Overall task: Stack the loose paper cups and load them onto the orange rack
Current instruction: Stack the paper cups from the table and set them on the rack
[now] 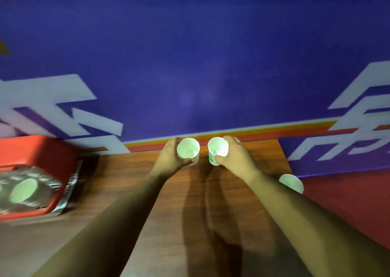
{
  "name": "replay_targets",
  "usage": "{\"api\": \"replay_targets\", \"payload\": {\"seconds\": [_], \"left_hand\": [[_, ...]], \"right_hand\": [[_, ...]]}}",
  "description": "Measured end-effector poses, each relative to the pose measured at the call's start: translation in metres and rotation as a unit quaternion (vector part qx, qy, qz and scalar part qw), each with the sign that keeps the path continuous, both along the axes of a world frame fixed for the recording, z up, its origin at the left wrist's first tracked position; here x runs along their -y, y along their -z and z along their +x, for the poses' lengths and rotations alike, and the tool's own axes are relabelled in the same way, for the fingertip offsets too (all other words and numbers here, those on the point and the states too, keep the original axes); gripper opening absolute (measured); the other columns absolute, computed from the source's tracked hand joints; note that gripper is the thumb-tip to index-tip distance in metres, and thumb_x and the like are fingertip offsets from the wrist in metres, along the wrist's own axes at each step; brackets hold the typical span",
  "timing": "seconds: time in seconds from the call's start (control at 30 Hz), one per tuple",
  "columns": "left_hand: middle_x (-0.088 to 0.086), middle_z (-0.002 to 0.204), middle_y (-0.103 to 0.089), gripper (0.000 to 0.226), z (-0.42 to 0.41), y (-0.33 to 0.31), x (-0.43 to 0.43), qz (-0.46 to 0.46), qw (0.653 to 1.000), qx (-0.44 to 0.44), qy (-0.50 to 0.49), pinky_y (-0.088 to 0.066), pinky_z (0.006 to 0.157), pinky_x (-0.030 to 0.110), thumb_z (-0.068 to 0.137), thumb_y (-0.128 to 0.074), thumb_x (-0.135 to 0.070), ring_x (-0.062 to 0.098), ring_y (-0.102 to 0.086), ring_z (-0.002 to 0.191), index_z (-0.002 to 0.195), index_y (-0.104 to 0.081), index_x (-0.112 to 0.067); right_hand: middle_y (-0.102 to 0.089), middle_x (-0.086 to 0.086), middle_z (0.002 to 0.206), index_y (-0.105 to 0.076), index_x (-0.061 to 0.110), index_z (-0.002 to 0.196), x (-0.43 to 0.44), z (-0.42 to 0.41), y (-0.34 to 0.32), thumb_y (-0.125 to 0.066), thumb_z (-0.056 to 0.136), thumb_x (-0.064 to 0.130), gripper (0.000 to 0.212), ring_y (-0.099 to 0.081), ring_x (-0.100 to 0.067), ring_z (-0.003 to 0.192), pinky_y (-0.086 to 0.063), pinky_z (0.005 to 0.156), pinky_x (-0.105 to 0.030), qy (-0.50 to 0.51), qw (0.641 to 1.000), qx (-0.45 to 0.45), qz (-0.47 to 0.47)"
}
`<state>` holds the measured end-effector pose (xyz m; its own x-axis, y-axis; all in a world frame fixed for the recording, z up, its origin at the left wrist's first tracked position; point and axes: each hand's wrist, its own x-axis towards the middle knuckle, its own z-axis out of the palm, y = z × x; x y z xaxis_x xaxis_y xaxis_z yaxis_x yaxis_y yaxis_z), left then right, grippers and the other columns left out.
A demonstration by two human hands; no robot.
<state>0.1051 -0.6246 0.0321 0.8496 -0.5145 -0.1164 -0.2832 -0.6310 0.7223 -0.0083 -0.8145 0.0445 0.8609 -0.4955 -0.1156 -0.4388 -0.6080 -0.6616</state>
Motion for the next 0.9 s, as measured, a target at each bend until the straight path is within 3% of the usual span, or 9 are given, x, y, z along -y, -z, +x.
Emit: {"api": "replay_targets", "payload": {"seconds": [0.17, 0.23, 0.33, 0.57, 0.73, 0.9], "left_hand": [[-0.002, 0.128, -0.057, 0.081, 0.011, -0.048, -0.131, -0.005, 0.996, 0.032, -0.079, -0.050, 0.092, 0.032, 0.066, -0.089, -0.038, 0.016, -0.055, 0.115, 0.134, -0.048, -0.020], [-0.003, 0.130, -0.052, 0.090, 0.015, -0.064, -0.186, -0.016, 0.994, 0.042, -0.104, -0.045, 0.097, 0.031, 0.066, -0.089, -0.037, 0.015, -0.051, 0.121, 0.142, -0.044, -0.018], [0.001, 0.128, -0.056, 0.083, 0.019, -0.080, -0.270, -0.016, 0.989, 0.063, -0.130, -0.037, 0.096, 0.025, 0.065, -0.090, -0.032, 0.018, -0.050, 0.121, 0.136, -0.051, -0.017], [0.004, 0.119, -0.064, 0.082, 0.046, -0.085, -0.428, 0.014, 0.969, 0.109, -0.223, -0.046, 0.094, 0.045, 0.056, -0.080, -0.059, 0.025, -0.057, 0.111, 0.123, -0.058, -0.017], [0.007, 0.123, -0.063, 0.078, 0.073, -0.078, -0.479, 0.044, 0.960, 0.122, -0.247, -0.041, 0.098, 0.045, 0.064, -0.087, -0.050, 0.030, -0.055, 0.114, 0.125, -0.055, -0.013], [0.009, 0.128, -0.061, 0.080, 0.101, -0.050, -0.494, 0.123, 0.959, 0.125, -0.223, -0.034, 0.099, 0.042, 0.069, -0.080, -0.057, 0.030, -0.055, 0.117, 0.129, -0.052, -0.013]], "right_hand": [[-0.051, -0.002, 0.134, -0.048, 0.017, 0.133, -0.109, 0.030, -0.048, -0.081, 0.072, 0.029, 0.070, -0.050, -0.023, 0.120, -0.046, 0.092, -0.032, -0.037, 0.999, 0.016, 0.018], [-0.051, -0.002, 0.134, -0.047, 0.016, 0.134, -0.156, 0.042, -0.061, -0.081, 0.074, 0.029, 0.070, -0.050, -0.022, 0.120, -0.045, 0.090, -0.031, -0.064, 0.997, 0.022, 0.020], [-0.051, -0.001, 0.132, -0.047, 0.018, 0.131, -0.231, 0.059, -0.075, -0.081, 0.074, 0.029, 0.068, -0.050, -0.020, 0.118, -0.046, 0.089, -0.031, -0.099, 0.994, 0.024, 0.026], [-0.053, 0.001, 0.126, -0.047, 0.022, 0.130, -0.380, 0.101, -0.088, -0.081, 0.074, 0.033, 0.067, -0.053, -0.018, 0.116, -0.052, 0.092, -0.035, -0.161, 0.986, 0.036, 0.028], [-0.052, 0.000, 0.127, -0.047, 0.020, 0.132, -0.438, 0.126, -0.086, -0.081, 0.074, 0.034, 0.068, -0.053, -0.019, 0.116, -0.051, 0.095, -0.037, -0.171, 0.984, 0.037, 0.021], [-0.052, -0.002, 0.128, -0.048, 0.019, 0.130, -0.459, 0.139, -0.078, -0.080, 0.074, 0.032, 0.065, -0.054, -0.020, 0.115, -0.050, 0.095, -0.035, -0.158, 0.987, 0.033, 0.005]]}}
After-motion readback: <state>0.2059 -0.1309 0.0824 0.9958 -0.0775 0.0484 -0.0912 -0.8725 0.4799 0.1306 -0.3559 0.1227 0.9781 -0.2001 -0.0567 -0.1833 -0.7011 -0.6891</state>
